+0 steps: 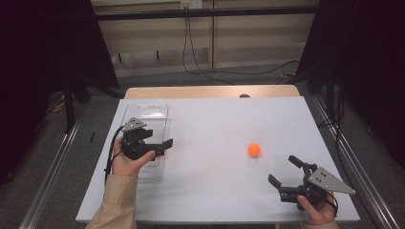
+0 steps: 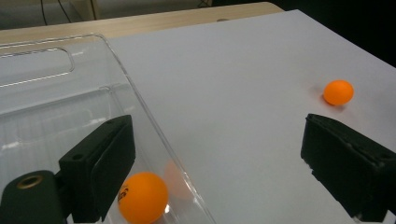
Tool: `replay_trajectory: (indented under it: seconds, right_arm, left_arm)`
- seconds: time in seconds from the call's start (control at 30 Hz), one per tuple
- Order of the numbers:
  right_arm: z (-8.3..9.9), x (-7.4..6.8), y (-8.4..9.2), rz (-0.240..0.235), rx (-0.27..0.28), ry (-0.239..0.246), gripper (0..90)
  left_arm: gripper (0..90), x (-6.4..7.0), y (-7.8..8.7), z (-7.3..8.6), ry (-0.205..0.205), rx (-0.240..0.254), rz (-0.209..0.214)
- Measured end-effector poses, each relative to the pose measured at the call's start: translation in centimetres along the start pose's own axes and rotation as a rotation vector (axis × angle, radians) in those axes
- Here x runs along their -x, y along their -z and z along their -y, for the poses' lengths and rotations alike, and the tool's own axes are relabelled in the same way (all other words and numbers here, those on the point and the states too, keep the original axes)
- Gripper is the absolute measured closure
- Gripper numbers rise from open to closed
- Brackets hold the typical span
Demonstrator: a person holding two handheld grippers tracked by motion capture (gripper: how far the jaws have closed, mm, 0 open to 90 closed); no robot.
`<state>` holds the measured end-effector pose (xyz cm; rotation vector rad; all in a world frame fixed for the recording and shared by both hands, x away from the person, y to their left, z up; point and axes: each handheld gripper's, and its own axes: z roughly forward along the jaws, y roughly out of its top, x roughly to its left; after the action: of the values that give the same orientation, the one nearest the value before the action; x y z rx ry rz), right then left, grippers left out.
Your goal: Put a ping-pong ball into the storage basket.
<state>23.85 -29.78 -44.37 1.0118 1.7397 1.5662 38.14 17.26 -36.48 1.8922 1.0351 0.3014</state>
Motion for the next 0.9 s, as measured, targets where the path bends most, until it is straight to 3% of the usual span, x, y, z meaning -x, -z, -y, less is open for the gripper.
replay_trajectory:
  seconds: [0.9]
  right_arm:
    - [0.0, 0.0, -0.1, 0.003, -0.001, -0.003, 1.7]
  left_arm:
    - [9.2, 2.2, -1.2, -0.4, -0.025, -0.008, 0.07]
